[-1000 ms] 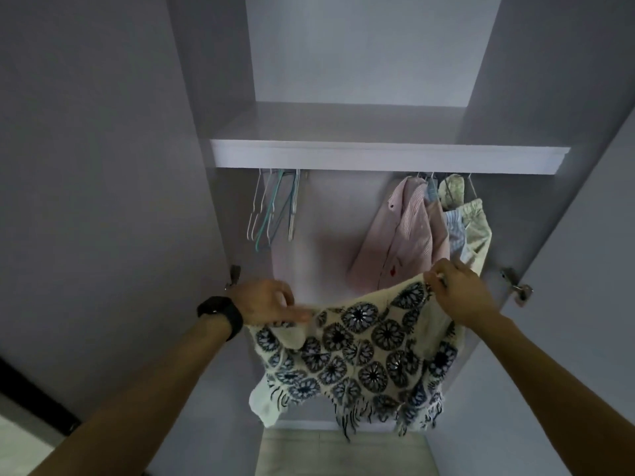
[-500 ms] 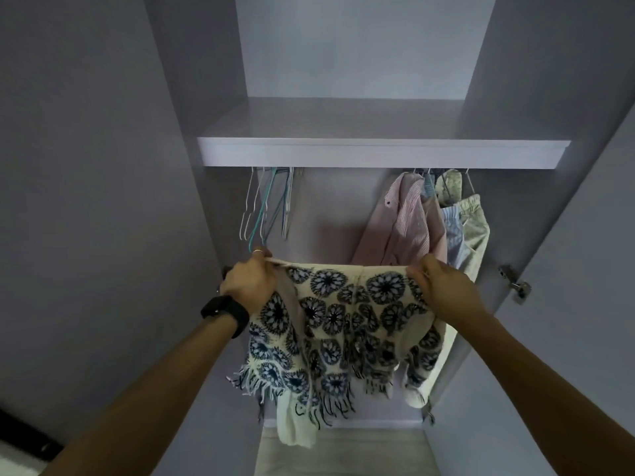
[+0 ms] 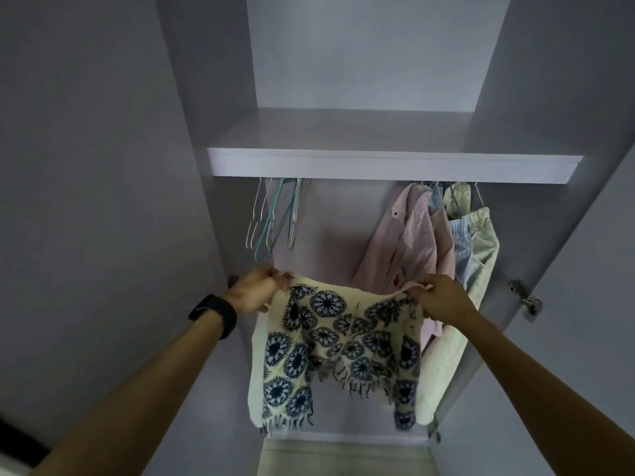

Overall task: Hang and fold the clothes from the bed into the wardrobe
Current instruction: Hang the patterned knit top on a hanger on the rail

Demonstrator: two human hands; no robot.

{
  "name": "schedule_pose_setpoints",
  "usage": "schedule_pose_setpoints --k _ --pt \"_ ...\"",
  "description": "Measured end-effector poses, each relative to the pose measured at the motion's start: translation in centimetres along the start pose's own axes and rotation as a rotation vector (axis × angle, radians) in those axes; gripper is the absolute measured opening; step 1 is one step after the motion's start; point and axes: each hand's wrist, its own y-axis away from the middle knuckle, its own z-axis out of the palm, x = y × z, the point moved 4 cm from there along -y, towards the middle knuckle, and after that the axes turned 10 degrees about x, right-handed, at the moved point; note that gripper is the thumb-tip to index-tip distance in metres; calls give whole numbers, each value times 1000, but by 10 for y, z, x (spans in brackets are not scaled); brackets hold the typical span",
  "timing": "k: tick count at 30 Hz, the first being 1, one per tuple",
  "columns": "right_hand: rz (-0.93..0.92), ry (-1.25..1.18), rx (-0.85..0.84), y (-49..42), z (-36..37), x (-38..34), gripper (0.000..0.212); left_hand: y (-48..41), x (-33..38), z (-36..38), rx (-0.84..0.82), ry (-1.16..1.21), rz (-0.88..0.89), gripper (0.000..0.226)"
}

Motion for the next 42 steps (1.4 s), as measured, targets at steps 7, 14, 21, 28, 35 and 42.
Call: schedule_pose_setpoints --k 7,14,21,28,35,42 --pt "233 -463 -88 3 6 -20 12 -4 5 -17 310 -585 354 24" --pt "-53 15 95 7 10 -35 48 7 12 -17 373 -47 400 24" --pt "103 -297 -120 13 21 -61 14 14 14 -24 345 50 401 28" --pt "-11 -728 -510 31 48 -105 32 20 28 3 -35 269 303 30" --pt "-366 -456 -245 33 62 -140 18 25 20 15 -127 43 379 62" --pt "-295 -544 -153 27 81 -147 20 16 11 8 225 -330 504 36"
